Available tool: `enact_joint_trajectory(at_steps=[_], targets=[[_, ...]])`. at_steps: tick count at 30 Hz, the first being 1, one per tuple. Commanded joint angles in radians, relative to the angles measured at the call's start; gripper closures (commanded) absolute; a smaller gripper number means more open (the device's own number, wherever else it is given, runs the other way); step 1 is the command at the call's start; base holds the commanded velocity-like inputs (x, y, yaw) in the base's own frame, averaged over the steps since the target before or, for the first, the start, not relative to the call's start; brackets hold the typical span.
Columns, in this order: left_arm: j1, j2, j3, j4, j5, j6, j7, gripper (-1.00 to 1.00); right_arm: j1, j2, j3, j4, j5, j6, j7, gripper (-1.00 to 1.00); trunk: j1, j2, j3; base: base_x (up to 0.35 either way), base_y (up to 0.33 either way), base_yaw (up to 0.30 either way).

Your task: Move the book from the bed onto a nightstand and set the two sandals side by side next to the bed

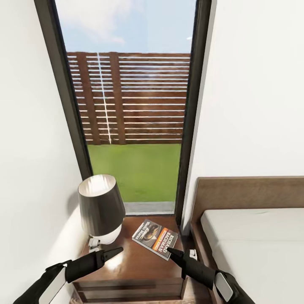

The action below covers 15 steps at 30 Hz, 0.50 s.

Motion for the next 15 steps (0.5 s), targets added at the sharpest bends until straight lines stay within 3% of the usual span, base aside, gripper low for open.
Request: enact_joint_trajectory(at_steps=[1,15], targets=[[-0.001,0.001,-0.005,0.0,0.01,0.01,0.0,-1.0,-0.001,0.001,-0.005,0.0,0.001,0.005,0.002,1.0,0.004,-0.008,-0.004,0.0,0.0,0.0],[-0.001,0.001,-0.005,0.0,0.009,0.01,-0.001,-1.0,0.0,0.001,-0.005,0.0,0.001,0.005,0.002,1.0,0.058,-0.106,-0.048,0.0,0.0,0.0]])
